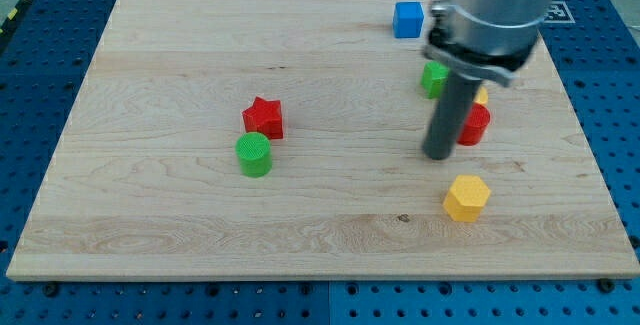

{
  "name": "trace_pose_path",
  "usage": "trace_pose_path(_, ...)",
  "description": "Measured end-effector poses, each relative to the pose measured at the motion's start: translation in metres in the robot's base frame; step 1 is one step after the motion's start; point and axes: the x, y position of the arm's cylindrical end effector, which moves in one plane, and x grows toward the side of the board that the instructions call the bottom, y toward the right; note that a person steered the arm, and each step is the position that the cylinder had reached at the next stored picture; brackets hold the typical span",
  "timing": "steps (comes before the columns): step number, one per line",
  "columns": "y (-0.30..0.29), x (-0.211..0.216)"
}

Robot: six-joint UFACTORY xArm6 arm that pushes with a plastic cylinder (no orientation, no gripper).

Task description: Nudge the red star to the green circle

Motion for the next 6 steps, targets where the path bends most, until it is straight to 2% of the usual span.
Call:
trace_pose_path(1, -0.055, -0.027)
trace_pose_path(2, -0.092, -0.07)
trace_pose_path(3, -0.179, -0.096)
trace_pose_path(4, -0.255, -0.093)
trace_pose_path(5, -0.262, -0.058)
trace_pose_path(6, -0.259, -0.058)
